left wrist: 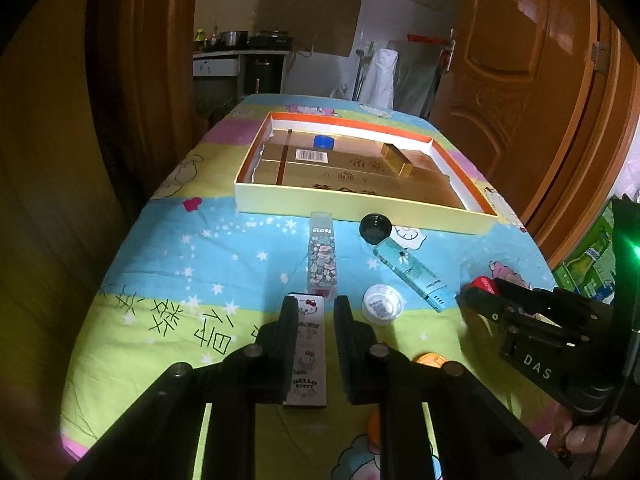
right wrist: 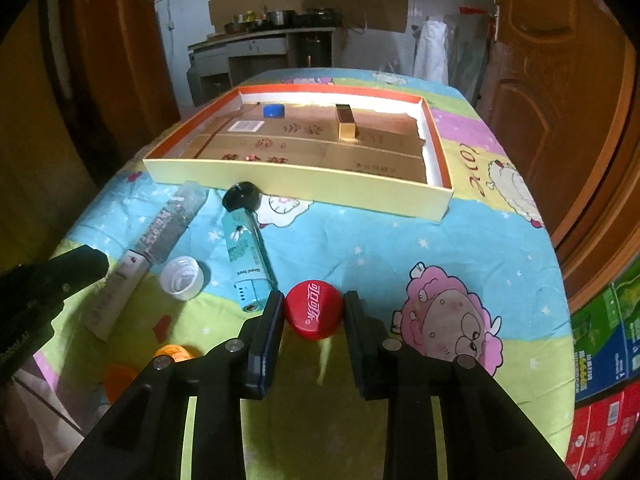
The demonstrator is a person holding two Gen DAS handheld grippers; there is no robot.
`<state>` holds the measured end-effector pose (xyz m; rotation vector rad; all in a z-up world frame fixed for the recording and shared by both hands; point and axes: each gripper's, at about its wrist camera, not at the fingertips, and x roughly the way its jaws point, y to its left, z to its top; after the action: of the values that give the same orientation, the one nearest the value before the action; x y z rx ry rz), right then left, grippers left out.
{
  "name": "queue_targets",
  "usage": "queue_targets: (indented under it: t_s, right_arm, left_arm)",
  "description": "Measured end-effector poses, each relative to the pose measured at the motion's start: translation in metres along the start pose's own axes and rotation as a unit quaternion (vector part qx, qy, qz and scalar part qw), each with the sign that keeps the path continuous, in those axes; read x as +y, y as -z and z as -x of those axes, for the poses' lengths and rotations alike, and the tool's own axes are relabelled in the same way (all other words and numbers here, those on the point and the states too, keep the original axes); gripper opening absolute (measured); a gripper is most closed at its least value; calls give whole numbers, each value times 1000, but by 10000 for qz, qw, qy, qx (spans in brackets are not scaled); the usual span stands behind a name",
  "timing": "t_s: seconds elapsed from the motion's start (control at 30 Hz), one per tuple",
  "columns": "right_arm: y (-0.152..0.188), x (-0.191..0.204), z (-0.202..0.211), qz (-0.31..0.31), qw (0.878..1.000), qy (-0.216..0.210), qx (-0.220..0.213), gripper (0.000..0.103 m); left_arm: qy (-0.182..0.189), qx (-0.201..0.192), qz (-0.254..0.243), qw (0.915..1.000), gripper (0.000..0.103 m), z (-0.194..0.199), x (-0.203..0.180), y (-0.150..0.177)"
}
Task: Organize rigid objects
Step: 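Grasp the white Hello Kitty box with the left tool while the right tool grasps the red cap, then lift and carry the Hello Kitty box and red cap toward the tray with both tools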
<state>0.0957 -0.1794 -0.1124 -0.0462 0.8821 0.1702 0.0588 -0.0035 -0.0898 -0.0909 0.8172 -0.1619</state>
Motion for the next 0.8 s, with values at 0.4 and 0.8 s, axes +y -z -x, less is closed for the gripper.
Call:
queue_targets:
  t_s: [0.4, 0.8]
  right_arm:
    - [5, -3, 1, -118, 9998, -170, 35, 31]
    - [7, -11, 2, -345, 9989, -310, 2, 31]
  left_arm:
    - [50, 281, -279, 9992, 19, -18, -2, 12]
    - [-313, 405, -894, 9947, 49, -33, -5, 16]
